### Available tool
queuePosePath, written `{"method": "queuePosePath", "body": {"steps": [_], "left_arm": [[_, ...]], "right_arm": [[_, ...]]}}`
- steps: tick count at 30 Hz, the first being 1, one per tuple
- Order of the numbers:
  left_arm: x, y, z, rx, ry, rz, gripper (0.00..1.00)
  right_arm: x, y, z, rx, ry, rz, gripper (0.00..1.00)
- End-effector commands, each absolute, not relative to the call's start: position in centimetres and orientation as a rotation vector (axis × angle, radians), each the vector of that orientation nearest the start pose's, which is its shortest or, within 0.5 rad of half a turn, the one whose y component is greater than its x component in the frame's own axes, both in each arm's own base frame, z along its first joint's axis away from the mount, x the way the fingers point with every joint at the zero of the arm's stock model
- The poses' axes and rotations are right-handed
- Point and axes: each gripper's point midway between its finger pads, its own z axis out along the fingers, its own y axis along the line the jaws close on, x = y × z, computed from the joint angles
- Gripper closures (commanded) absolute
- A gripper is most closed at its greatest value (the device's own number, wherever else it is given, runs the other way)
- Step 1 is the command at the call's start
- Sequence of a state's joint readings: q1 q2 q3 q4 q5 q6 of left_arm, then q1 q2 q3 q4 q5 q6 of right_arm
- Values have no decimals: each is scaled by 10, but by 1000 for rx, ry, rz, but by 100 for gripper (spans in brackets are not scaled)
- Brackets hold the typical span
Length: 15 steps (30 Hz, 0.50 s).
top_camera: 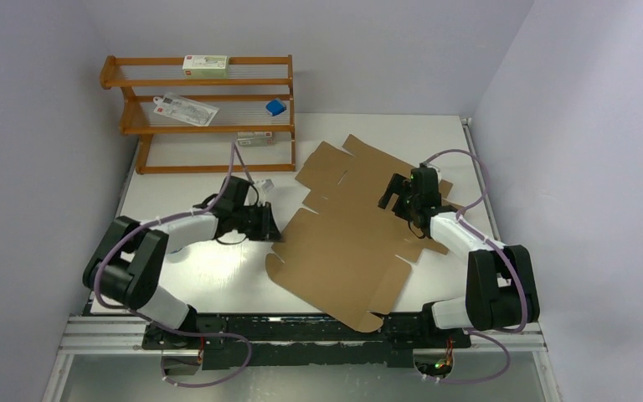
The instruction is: Fold the paper box
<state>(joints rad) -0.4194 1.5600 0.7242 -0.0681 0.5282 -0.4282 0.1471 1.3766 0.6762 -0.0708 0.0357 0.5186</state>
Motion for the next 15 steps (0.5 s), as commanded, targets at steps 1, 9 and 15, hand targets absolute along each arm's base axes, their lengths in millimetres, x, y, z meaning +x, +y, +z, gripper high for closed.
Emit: {"method": "queuePosePath", "body": {"steps": [1, 9, 15], "left_arm": [[246, -224, 50, 162, 2536, -1038, 81], [293, -201, 78, 62, 2394, -799, 39], [374, -168, 90, -211, 2220, -631, 36]], "right_arm": [[345, 69, 65, 439, 2294, 315, 2], [347, 80, 73, 380, 2272, 382, 1], [345, 86, 81, 327, 2251, 409, 1]]}}
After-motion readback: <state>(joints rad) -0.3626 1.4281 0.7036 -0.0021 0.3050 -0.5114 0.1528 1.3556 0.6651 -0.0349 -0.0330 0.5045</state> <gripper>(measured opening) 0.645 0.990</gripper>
